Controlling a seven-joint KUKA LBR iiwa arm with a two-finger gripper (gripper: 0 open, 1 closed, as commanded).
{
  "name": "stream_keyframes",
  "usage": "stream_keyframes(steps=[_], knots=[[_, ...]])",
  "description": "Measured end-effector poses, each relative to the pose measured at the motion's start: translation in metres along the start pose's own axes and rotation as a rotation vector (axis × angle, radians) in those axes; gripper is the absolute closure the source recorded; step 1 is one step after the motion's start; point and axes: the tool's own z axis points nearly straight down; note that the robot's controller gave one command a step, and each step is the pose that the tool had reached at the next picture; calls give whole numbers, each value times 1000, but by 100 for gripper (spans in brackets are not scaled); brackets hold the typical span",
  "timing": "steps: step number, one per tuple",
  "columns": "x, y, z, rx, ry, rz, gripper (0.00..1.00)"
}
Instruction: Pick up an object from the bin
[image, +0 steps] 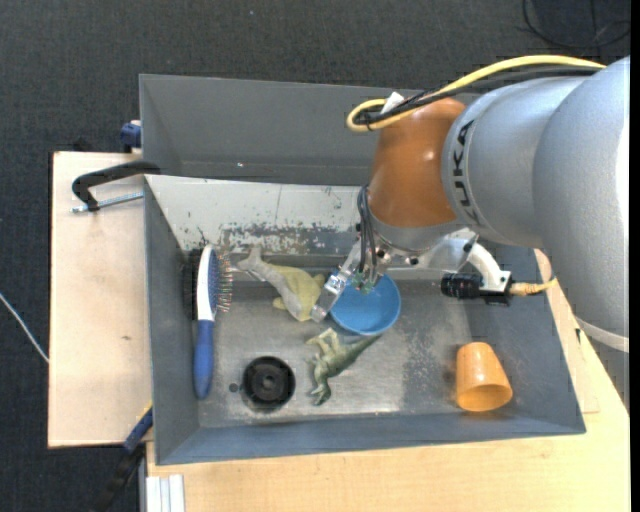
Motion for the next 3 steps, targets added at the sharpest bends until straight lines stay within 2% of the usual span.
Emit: stream_keyframes(steps=[1, 2, 3], knots=[[1, -5, 55, -10, -11, 73, 0], [1, -6, 55, -4, -4, 74, 100], [-8, -27, -139, -13, -15, 51, 100]])
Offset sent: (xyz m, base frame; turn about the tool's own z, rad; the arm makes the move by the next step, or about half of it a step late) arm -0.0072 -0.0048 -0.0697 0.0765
